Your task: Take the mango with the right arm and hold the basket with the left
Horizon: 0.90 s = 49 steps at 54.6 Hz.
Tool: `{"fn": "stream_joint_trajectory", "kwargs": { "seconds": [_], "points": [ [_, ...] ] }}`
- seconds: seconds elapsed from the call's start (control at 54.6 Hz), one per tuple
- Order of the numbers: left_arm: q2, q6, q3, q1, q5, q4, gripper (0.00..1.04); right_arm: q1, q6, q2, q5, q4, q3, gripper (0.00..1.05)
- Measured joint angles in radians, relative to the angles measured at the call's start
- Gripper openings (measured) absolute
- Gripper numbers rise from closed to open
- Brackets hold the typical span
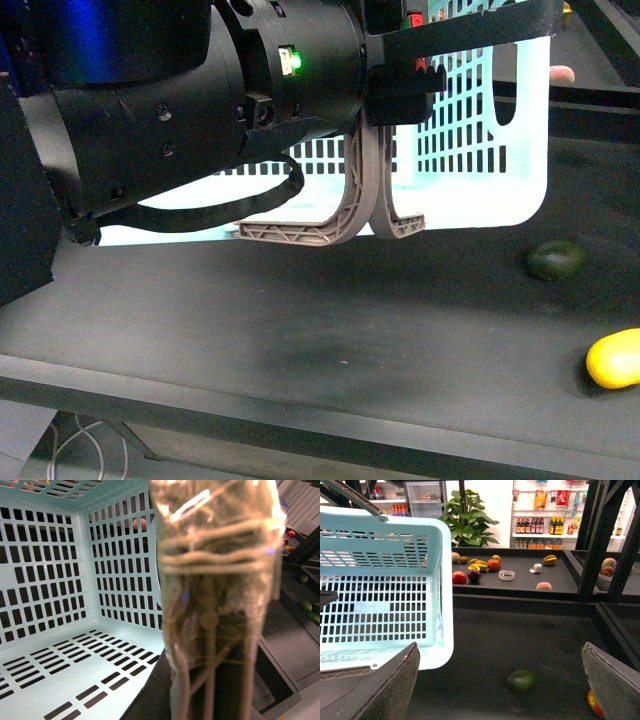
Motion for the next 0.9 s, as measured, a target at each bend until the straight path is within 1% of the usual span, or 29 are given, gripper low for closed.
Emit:
{"fn": "stream_joint_trajectory", "kwargs": {
  "seconds": [0.201, 0.256, 0.311, 0.403, 0.458, 0.476, 0.495, 0.549, 0.641, 0.659, 0.696, 0.769, 0.897],
  "points": [
    [0.0, 0.0, 0.0, 0.0, 0.0, 0.0, 0.05, 0.003, 0.003, 0.005, 0.008, -0.008, 0.001, 0.96],
    [0.0, 0.0, 0.0, 0.0, 0.0, 0.0, 0.05, 0.01, 0.023, 0.056, 0.084, -0.084, 0.032, 0.96],
    [0.0, 0.0, 0.0, 0.0, 0.001, 0.0, 0.05, -0.009, 0.026, 0.132, 0.09, -0.074, 0.042, 0.96],
    [0.0, 0.001, 0.0, 0.0, 0.0, 0.0, 0.05, -0.084, 0.019, 0.304, 0.033, 0.048, 0.044, 0.96],
    [0.0, 0.001, 0.0, 0.0, 0.0, 0.0, 0.05, -0.161, -0.01, 0.48, -0.032, 0.202, 0.053, 0.96],
    [0.0, 0.0, 0.0, 0.0, 0.0, 0.0, 0.05, -0.166, -0.015, 0.507, -0.039, 0.225, 0.055, 0.96],
    [0.0, -0.001, 0.0, 0.0, 0.0, 0.0, 0.05, -0.192, -0.025, 0.563, -0.053, 0.273, 0.061, 0.96],
    [0.0, 0.0, 0.0, 0.0, 0.0, 0.0, 0.05, -0.235, -0.067, 0.707, -0.082, 0.39, 0.082, 0.96],
    [0.0, 0.001, 0.0, 0.0, 0.0, 0.0, 0.05, -0.275, -0.151, 0.932, -0.112, 0.548, 0.129, 0.96],
    [0.0, 0.001, 0.0, 0.0, 0.0, 0.0, 0.05, -0.278, -0.157, 0.958, -0.117, 0.563, 0.135, 0.96],
    [0.0, 0.001, 0.0, 0.0, 0.0, 0.0, 0.05, -0.29, -0.217, 1.059, -0.138, 0.608, 0.164, 0.96],
    [0.0, 0.0, 0.0, 0.0, 0.0, 0.0, 0.05, -0.302, -0.301, 1.203, -0.148, 0.664, 0.207, 0.96],
    [0.0, 0.002, 0.0, 0.0, 0.0, 0.0, 0.05, -0.321, -0.492, 1.435, -0.178, 0.69, 0.293, 0.96]
  ]
}}
